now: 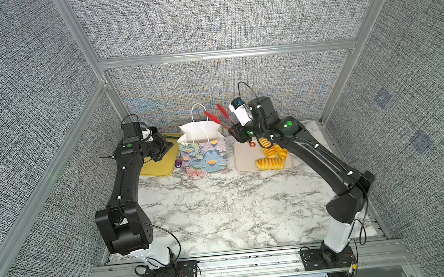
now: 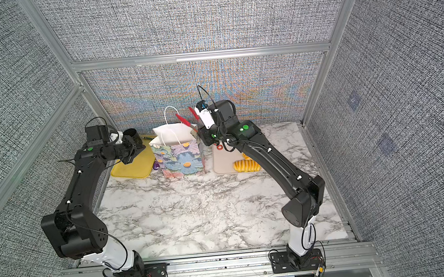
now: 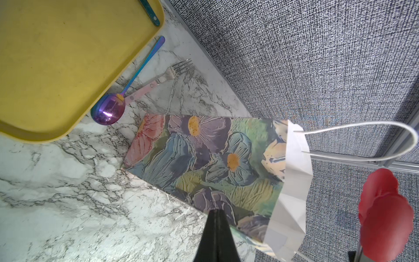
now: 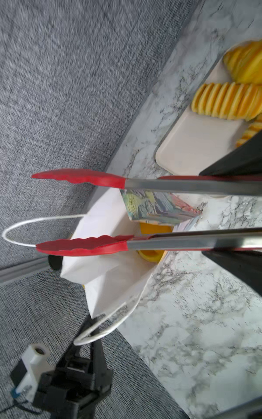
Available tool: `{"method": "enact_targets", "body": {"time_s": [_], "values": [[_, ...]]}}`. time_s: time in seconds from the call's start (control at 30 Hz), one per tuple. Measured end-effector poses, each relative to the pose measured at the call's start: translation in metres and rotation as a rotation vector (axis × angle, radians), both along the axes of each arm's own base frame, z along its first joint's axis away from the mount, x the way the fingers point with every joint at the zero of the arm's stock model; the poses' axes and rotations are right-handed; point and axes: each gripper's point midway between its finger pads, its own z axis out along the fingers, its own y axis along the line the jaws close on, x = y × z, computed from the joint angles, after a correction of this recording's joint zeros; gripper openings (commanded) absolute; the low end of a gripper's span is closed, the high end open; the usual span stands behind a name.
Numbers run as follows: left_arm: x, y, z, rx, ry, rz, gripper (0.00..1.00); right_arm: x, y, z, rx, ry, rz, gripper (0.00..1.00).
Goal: Pack bread into a paper bag
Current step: Pick up the fake bread from the plate.
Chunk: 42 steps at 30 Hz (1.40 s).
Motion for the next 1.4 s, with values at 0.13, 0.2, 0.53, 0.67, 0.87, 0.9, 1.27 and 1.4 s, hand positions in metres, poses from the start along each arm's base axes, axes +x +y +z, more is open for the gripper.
{"method": "enact_targets", "body": {"time_s": [0.13,0.2,0.53,0.67,0.87,0.9,1.27,1.4], "values": [[-0.001,0.000,0.002,0.000,-0.005,0.000,0.02,0.011,-0.050,0.008,-0.001,-0.032,-0.173,0.45],[-0.001,0.000,0.004,0.001,-0.010,-0.001,0.02,0.015,-0.074,0.003,-0.008,-0.025,-0.250,0.45],[-0.004,-0.001,0.011,0.000,-0.027,-0.003,0.02,0.024,-0.146,-0.103,-0.162,0.254,-0.472,0.45],[-0.005,-0.001,0.013,0.000,-0.029,-0.002,0.02,0.026,-0.155,-0.141,-0.218,0.383,-0.499,0.45],[-0.005,-0.001,0.013,-0.001,-0.029,-0.001,0.02,0.031,-0.161,-0.169,-0.251,0.482,-0.520,0.46],[-0.005,-0.001,0.013,-0.001,-0.029,-0.001,0.02,0.031,-0.162,-0.173,-0.260,0.498,-0.523,0.47],[-0.008,-0.002,0.011,-0.004,-0.023,0.001,0.02,0.028,-0.166,-0.198,-0.284,0.580,-0.527,0.49],[-0.008,-0.002,0.013,-0.004,-0.026,0.002,0.02,0.029,-0.168,-0.207,-0.291,0.600,-0.531,0.49]]}}
